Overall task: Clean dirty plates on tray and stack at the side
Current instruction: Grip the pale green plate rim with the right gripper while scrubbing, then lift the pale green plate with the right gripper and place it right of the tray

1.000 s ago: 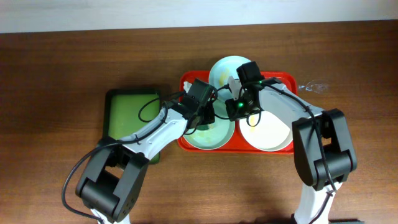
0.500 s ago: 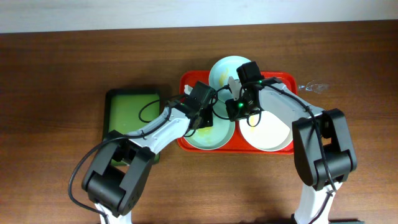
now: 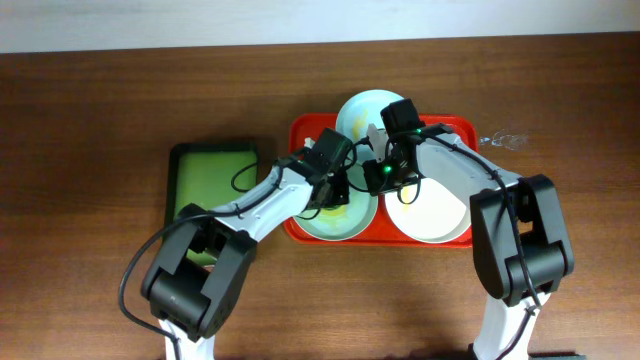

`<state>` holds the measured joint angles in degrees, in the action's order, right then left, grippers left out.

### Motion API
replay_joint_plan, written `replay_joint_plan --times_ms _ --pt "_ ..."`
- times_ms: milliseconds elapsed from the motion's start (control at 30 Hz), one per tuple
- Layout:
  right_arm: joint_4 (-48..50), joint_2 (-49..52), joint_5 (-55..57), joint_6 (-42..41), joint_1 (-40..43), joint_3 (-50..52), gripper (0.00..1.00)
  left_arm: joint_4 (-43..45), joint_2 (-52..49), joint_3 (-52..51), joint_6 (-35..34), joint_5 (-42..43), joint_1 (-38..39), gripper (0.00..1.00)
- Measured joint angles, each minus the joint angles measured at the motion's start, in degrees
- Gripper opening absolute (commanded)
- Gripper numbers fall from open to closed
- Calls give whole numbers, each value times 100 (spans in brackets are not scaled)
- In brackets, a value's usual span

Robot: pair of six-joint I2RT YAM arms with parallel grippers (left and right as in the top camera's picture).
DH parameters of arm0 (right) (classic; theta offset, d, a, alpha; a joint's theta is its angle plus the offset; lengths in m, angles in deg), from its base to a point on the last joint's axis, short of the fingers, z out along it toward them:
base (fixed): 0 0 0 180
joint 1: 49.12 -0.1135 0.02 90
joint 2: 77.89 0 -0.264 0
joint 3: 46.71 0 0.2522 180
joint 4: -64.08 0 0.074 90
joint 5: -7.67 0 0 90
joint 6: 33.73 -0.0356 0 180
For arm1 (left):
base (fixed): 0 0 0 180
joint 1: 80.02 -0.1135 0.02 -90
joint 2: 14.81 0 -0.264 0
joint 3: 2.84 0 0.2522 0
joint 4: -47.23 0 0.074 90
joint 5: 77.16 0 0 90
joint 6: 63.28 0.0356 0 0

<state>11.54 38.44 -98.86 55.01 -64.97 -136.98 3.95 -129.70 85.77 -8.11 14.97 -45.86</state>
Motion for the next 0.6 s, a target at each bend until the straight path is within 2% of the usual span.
replay_joint_plan --times_ms 133,200,300,400,467,567,600 --pt "-37 0 -2 0 0 -15 4 -866 2 122 -15 -1051 -289 0" --pt "-188 20 -7 4 -2 -87 4 -1027 2 177 -15 -1298 -380 0" --pt "-758 90 61 13 -17 -385 4 -1154 317 197 -15 -1193 -463 0" --pt "-1617 149 459 170 -15 -1130 4 -1189 1541 243 9 -811 -680 0" --pt "-2422 127 874 197 -70 -1919 4 -1582 2059 299 76 -640 -925 0" --pt "-3536 -9 2695 -26 -654 -2669 4 -2352 2116 337 245 -605 -1563 0" --pt "-3821 -94 3602 -52 -1113 -2813 4 -2562 2116 337 365 -616 -1860 0"
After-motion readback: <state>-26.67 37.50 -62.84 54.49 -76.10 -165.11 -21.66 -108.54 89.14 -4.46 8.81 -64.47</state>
